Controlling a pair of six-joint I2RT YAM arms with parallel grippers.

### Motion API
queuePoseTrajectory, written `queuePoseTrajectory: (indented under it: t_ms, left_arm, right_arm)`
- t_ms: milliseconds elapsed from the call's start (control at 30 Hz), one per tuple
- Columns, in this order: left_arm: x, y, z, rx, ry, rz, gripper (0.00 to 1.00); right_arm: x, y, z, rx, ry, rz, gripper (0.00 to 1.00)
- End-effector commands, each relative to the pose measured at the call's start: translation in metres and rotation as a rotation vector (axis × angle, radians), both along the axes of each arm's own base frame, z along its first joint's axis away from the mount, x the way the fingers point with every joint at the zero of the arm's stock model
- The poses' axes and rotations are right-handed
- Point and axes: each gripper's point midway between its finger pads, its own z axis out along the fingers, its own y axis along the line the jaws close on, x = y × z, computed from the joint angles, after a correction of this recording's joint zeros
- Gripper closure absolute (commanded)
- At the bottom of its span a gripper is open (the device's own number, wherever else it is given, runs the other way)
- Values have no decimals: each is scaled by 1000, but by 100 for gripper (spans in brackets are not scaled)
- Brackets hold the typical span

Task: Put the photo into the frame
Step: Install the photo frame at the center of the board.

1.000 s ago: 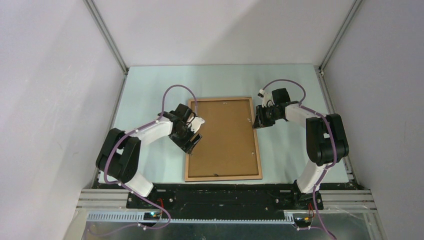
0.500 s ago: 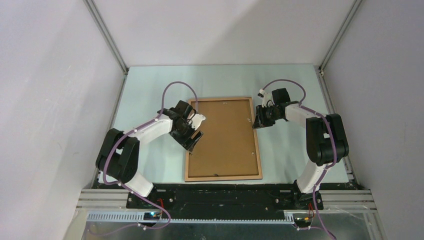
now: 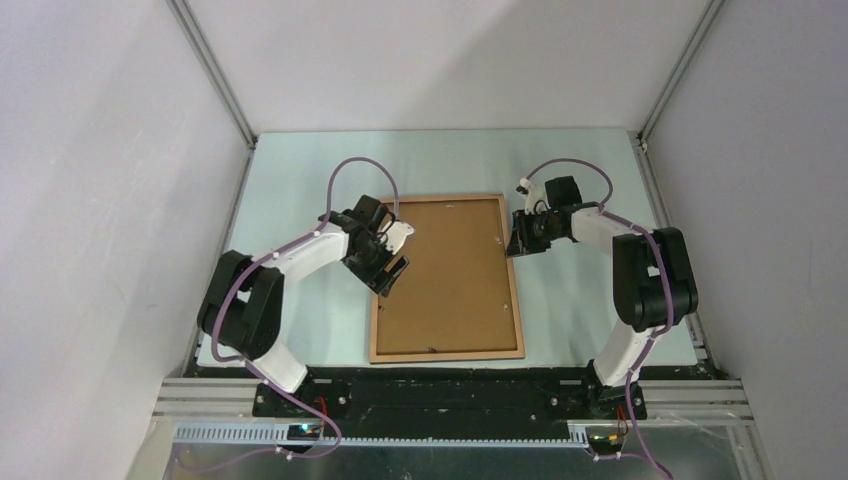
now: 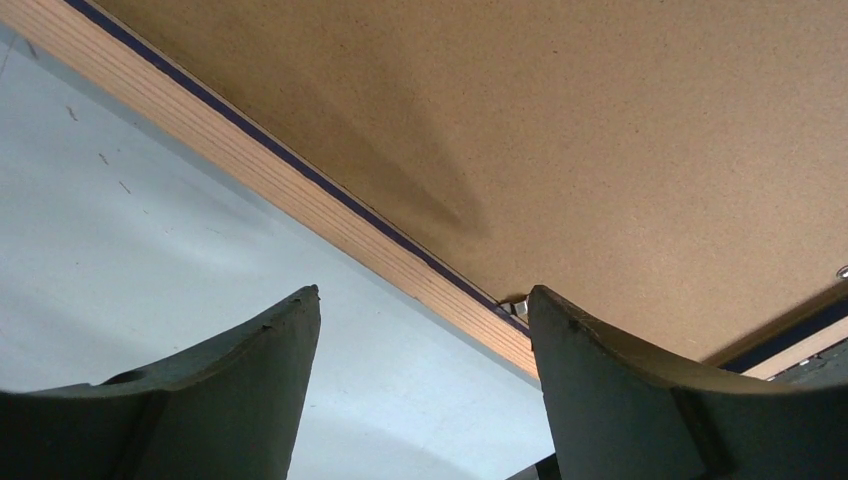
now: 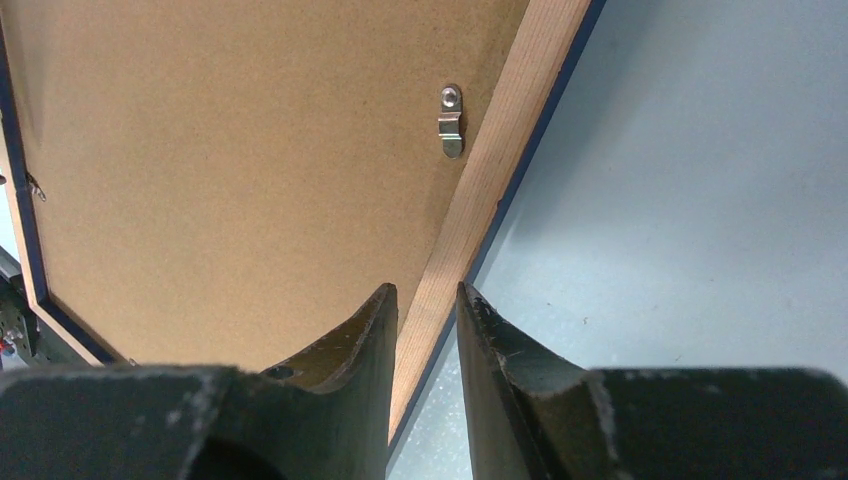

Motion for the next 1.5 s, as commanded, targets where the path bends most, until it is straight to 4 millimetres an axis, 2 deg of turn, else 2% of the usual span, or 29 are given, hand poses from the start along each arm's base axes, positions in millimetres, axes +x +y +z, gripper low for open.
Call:
queuePoseTrajectory:
  t_ms: [0,233,800,1167,1467]
  left_arm:
    - [-4,1,-7,9,3,-35,19]
    - [-7,9,-19,43,1,-30,20]
    - [-12,17,-28,83,-5,-40,20]
    - [-23,27,-27,120,-31,-85,20]
    - [-25,26,-23,110,-39,-100,19]
  right_arm:
    - [12,3,14,26,-55,3,67]
    - [12,3,16,28,-57,2,67]
    - [12,2,14,32,-48,-3,67]
    - [13,1,14,33,-48,-6,67]
    - [13,0,13,29,-48,-9,67]
